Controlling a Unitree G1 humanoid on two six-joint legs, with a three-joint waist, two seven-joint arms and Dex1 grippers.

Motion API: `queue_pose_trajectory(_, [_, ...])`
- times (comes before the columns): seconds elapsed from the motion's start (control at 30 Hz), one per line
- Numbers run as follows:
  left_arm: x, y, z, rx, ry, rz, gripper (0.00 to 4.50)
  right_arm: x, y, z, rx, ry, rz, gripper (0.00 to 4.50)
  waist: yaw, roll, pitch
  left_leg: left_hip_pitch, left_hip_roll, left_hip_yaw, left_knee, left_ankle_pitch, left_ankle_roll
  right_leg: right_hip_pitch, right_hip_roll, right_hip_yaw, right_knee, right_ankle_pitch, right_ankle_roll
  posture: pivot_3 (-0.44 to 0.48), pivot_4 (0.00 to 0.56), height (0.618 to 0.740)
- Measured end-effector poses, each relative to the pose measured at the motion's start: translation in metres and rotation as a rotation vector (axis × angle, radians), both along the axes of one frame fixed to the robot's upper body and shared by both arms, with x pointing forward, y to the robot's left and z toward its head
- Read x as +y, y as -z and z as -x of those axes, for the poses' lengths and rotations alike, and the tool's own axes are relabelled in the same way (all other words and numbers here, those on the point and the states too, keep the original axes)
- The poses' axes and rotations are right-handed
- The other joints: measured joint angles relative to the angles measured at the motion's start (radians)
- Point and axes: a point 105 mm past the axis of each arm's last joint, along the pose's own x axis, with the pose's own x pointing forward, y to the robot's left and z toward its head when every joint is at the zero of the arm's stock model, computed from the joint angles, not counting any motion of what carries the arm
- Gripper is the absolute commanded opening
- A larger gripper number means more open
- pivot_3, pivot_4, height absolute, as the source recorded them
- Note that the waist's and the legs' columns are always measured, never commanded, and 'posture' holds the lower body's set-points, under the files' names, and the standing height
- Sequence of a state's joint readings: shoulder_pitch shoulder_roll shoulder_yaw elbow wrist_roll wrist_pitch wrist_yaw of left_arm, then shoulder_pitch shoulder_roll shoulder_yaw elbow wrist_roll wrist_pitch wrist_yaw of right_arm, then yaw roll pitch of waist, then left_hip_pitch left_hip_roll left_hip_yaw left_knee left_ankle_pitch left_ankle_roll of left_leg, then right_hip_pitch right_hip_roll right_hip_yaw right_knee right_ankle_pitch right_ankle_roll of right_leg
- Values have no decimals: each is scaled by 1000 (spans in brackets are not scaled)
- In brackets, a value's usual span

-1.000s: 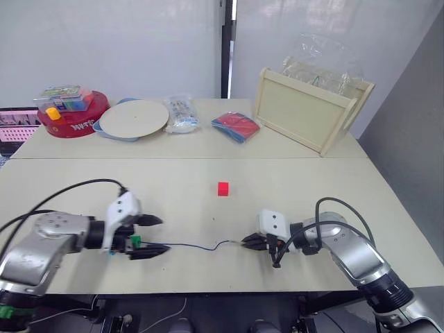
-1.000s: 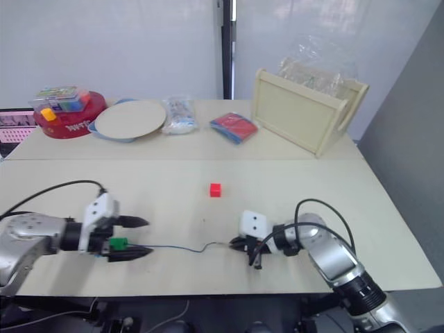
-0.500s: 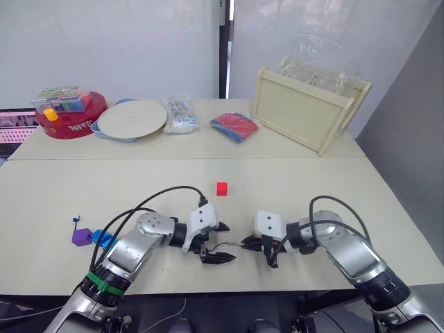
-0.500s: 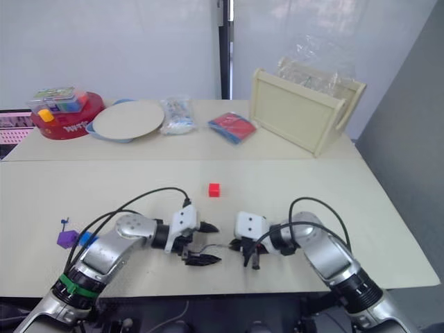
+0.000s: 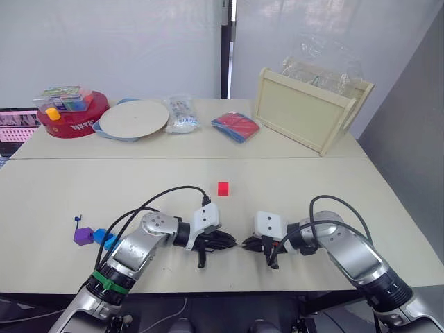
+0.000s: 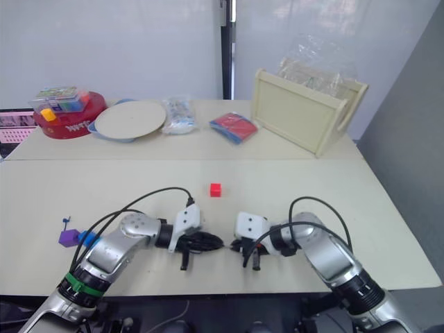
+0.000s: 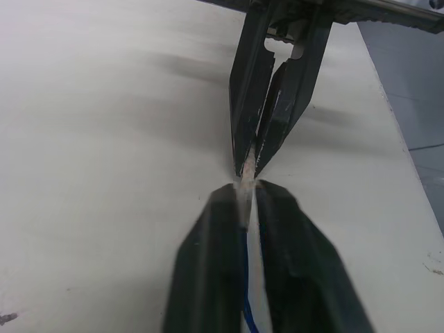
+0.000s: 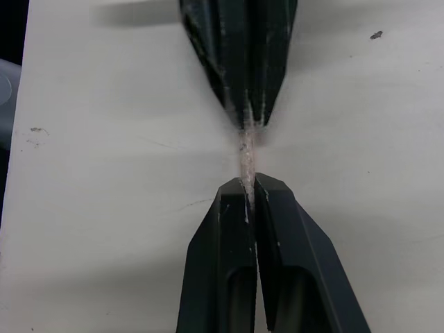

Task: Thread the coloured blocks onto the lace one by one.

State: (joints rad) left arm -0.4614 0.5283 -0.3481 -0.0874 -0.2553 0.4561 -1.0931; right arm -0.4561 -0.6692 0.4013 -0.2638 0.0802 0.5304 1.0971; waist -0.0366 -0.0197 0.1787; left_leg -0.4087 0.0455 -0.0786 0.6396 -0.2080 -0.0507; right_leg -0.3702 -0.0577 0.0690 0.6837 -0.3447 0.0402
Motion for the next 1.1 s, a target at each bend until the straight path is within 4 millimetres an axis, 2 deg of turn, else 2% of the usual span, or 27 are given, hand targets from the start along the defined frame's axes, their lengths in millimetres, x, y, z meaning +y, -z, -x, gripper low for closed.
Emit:
queue_pose_trajectory(0.37, [4, -2, -2, 2, -12, 7, 28, -1, 0, 0, -1, 2, 4, 0, 0, 0, 0, 0, 0, 0, 0, 0, 0, 0, 0, 0, 0, 0, 0, 0, 150, 740])
queue_pose_trajectory(0.57, [4, -5, 0, -9, 2, 2, 1849, -1, 0, 0, -2, 3, 5, 0, 0, 0, 0, 0, 0, 0, 0, 0, 0, 0, 0, 0, 0, 0, 0, 0, 150, 740])
queue_pose_trajectory(0.7, [3, 5, 2, 5, 2, -32, 1849, -1, 0, 1, -5, 6, 4, 0, 0, 0, 0, 0, 0, 0, 0, 0, 0, 0, 0, 0, 0, 0, 0, 0, 150, 740])
queue_pose_trajectory(0.93, [-1, 11, -1, 15, -9, -20, 1849, -1, 0, 2, -9, 4, 6, 0, 1, 0, 0, 0, 0, 0, 1, 0, 0, 0, 0, 0, 0, 0, 0, 0, 150, 740])
queue_pose_trajectory(1.1, [-1, 12, -1, 18, -9, -18, 330, -2, 0, 2, -8, 6, 7, 0, 0, 0, 0, 0, 0, 0, 1, 0, 0, 0, 0, 0, 0, 0, 0, 0, 150, 740])
